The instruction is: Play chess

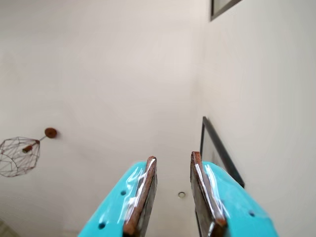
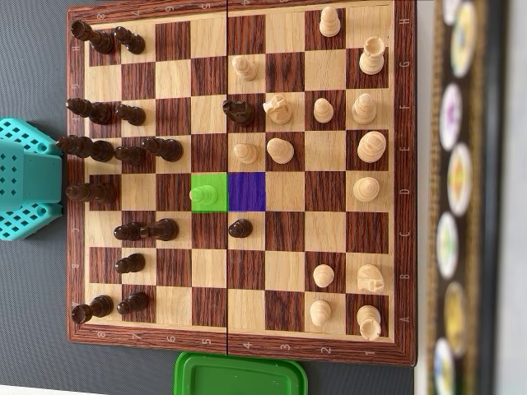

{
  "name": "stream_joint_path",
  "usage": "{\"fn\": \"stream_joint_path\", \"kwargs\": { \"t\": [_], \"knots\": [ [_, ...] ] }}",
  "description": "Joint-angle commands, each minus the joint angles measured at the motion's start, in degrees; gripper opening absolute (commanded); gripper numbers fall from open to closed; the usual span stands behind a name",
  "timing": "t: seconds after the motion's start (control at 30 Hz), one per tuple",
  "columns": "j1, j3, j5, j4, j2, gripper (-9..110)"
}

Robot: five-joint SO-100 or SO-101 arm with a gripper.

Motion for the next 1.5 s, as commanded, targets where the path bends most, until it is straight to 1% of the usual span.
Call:
{"fn": "stream_joint_path", "kwargs": {
  "t": [0.0,0.17,0.3,0.4,1.47],
  "knots": [
    [0.0,1.1,-0.2,-3.2,-0.5,12],
    [0.1,1.1,-0.4,-6.3,-0.5,12],
    [0.1,1.1,-6.6,-10.1,-0.5,11],
    [-0.6,1.1,-9.7,-10.2,-0.4,11],
    [-0.2,1.1,-9.5,-10.2,-0.5,11]
  ]
}}
